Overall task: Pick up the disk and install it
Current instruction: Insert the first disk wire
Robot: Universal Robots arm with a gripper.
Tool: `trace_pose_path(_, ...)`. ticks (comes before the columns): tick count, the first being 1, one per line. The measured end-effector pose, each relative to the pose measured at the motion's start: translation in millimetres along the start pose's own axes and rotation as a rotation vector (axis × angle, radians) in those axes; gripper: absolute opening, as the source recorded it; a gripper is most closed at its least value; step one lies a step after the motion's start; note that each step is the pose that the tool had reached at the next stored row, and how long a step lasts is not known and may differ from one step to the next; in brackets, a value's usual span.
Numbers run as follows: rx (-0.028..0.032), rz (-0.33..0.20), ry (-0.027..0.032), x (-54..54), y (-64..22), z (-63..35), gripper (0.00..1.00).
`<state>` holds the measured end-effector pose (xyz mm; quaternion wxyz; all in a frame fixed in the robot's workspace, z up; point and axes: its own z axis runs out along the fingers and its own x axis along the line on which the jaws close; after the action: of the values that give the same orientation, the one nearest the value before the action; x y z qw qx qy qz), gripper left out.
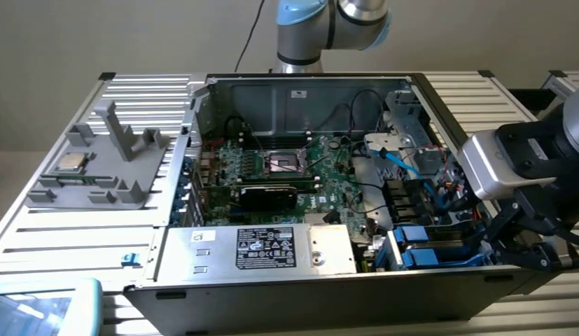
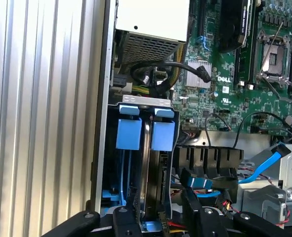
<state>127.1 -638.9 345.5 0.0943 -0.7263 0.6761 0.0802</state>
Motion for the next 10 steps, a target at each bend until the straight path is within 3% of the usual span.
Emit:
trace_pose_path(3,-0.0037,-0.024,-0.0038,0.3,-0.1,1.1,0.47)
trace_pose_path(6,-0.0033,-0.03,-0.0184,0.3,-0.8,1.1,0.47)
trace_pose_path(10,-0.0038,-0.031,-0.0187,0.3,-0.7,1.2,0.47)
